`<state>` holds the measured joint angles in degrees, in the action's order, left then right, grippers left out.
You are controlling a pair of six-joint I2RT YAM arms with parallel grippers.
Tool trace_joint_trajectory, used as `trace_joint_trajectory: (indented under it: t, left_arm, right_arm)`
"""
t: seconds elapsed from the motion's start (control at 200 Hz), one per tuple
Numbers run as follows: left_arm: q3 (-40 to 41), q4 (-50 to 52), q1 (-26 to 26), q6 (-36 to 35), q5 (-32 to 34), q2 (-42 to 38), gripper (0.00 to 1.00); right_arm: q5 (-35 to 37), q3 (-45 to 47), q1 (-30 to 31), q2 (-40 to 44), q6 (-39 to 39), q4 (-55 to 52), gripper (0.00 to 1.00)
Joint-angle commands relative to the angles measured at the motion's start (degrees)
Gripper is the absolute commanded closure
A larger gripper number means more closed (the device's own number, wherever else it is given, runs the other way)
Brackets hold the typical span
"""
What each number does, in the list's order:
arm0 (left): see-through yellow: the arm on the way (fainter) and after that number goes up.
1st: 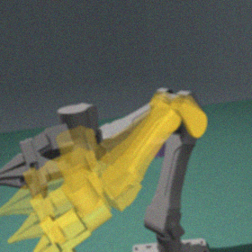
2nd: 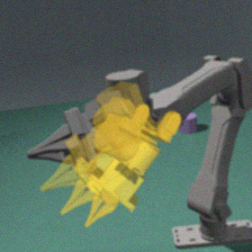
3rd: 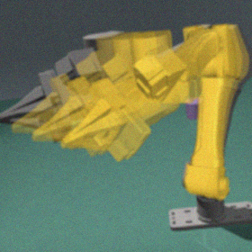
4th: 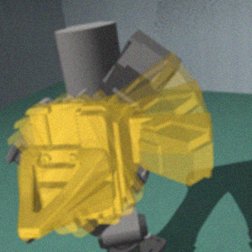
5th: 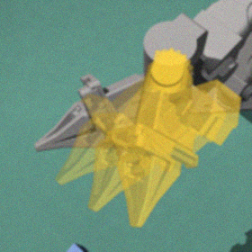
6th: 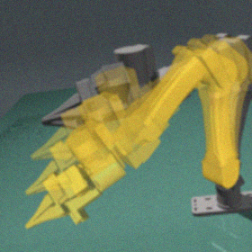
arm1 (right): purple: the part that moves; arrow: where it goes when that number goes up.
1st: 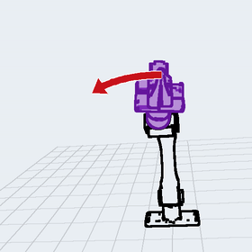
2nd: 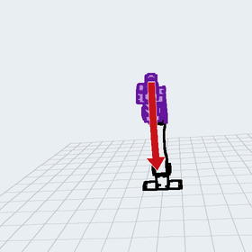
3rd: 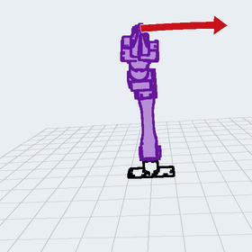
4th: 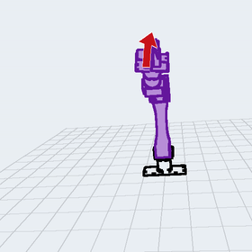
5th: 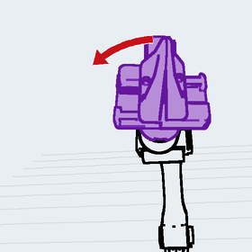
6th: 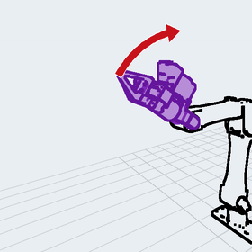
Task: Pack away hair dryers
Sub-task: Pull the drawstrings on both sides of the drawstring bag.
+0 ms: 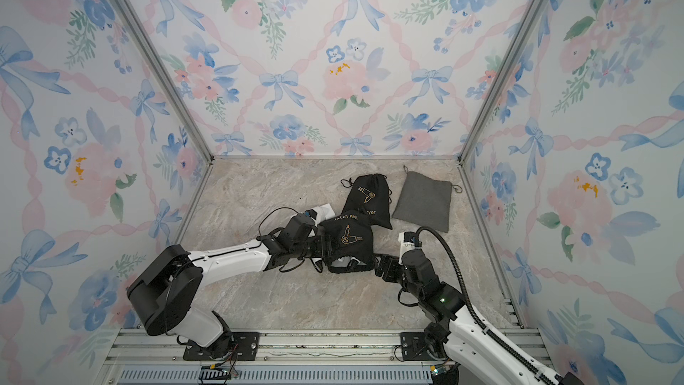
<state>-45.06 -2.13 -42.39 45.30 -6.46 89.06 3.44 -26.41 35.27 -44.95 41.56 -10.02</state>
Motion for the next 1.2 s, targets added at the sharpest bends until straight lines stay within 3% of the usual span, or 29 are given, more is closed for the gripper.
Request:
trace_joint_trajectory:
  t: [0.0,0.54,0.76,0.92,1.195]
  left_arm:
    - [2.13,-0.47,1.94,-0.22,-0.02,-0.95,0.22]
    - [4.76,-0.27,10.71,-5.08,-2.88,-6.92,0.22]
    - [5.51,3.49,9.73,-17.20,-1.70,-16.36,0.23]
    - [3.50,10.93,6.18,-29.11,2.91,-22.93,0.22]
    - [2.44,15.36,3.37,-48.79,-4.67,-26.23,0.25]
  right_arm:
    - [1.13,-0.66,-0.55,-0.53,-0.87,-1.89,0.21]
    - [0.94,-1.14,-0.29,-2.54,-1.37,-1.48,0.22]
    - [1.39,-0.31,-0.29,-1.39,-1.61,-1.67,0.22]
    - [0.63,0.09,-0.38,-2.39,-2.10,0.62,0.22]
    - [-0.37,-2.14,-0.57,-4.09,-3.24,1.02,0.21]
